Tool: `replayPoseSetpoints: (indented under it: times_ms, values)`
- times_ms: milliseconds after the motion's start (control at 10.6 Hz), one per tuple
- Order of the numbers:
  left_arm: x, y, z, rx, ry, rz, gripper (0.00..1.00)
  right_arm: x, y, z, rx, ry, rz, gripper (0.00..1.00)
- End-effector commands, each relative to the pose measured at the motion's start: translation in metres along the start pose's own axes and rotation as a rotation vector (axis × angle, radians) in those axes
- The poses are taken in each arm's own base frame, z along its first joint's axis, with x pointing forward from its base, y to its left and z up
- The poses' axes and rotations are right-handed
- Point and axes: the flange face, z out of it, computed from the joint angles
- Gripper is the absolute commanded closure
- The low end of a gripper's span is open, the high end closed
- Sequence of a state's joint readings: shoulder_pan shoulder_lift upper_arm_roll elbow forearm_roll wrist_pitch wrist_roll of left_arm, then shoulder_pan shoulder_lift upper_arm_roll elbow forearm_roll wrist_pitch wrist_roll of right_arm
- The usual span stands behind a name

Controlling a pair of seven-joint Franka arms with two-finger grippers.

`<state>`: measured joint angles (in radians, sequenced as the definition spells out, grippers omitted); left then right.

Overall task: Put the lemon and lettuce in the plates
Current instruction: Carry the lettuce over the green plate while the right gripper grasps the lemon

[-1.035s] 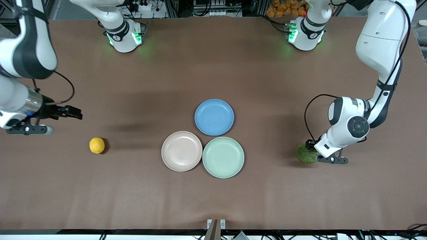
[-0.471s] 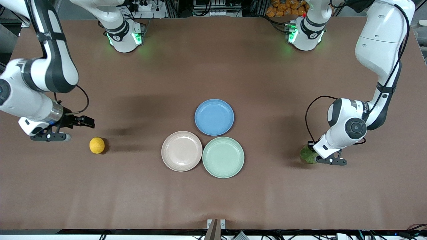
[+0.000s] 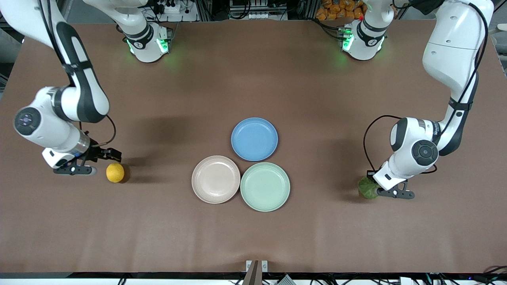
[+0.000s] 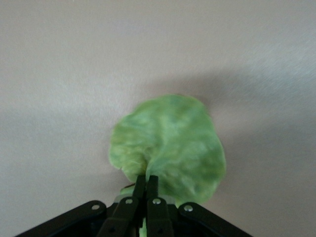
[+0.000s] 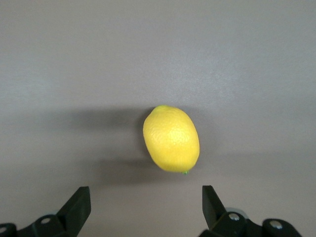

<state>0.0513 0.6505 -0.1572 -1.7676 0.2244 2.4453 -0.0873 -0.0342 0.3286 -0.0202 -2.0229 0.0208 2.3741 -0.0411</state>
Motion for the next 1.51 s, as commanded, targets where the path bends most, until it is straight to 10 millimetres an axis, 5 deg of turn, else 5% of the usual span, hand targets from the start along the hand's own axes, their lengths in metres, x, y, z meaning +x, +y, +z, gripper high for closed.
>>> replayPoseSetpoints:
  times_ms: [0,659,1035,1412]
  values:
    - [0.007,0.015,-0.053,0.032,0.036,0.005,1.0,0.004,0.004,0.033,0.011,0.034,0.018,0.0]
    - [0.016,0.171,-0.136,-0.115,0.158,0.089,1.0,0.01,0.019,0.085,-0.001,0.1,-0.022,0.0]
    - [0.011,0.245,-0.15,-0.167,0.223,0.171,1.0,0.013,0.014,0.107,-0.002,0.116,-0.03,0.0]
    - [0.006,0.336,-0.124,-0.225,0.207,0.079,1.0,0.013,0.016,0.115,-0.005,0.125,-0.028,0.0]
